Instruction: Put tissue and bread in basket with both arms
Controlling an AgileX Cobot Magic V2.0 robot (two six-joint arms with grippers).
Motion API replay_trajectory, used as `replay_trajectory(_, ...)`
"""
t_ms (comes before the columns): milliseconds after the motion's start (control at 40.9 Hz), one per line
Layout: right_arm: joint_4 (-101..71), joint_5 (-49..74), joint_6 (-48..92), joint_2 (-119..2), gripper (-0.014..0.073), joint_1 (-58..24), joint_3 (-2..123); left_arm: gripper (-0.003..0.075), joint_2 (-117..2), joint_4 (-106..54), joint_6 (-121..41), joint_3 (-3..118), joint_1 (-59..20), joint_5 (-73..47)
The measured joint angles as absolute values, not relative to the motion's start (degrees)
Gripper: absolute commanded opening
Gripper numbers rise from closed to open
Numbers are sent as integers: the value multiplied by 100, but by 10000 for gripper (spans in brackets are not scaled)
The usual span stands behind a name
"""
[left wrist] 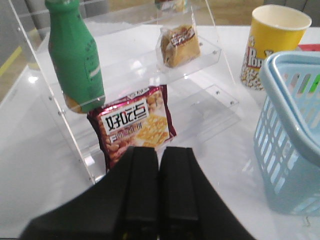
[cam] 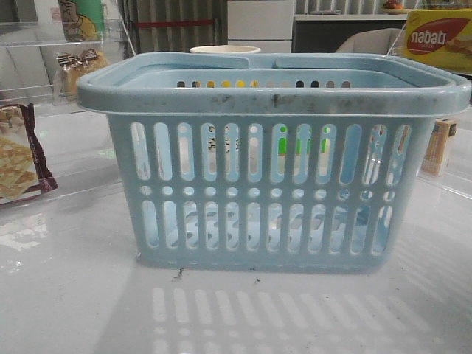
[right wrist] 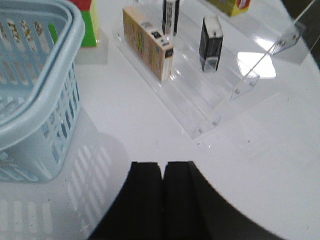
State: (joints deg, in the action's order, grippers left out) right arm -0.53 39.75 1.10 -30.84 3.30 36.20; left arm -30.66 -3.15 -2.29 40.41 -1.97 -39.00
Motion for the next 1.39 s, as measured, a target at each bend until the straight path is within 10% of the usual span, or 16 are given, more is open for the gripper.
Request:
replay_trajectory(195,-53,4022,110,-3552,176,330,3493,144,-3424,45,-220,3881,-197,-3938)
replay_trajectory(415,-62,3989,110,-3928,481,330,3493,448,-3569,197,-220,3879,-197,-3938)
replay_trajectory(1392,0,3441,110,-8357,479,1218,6594,454,-3592,-67,-319,3782,-2445,-3857)
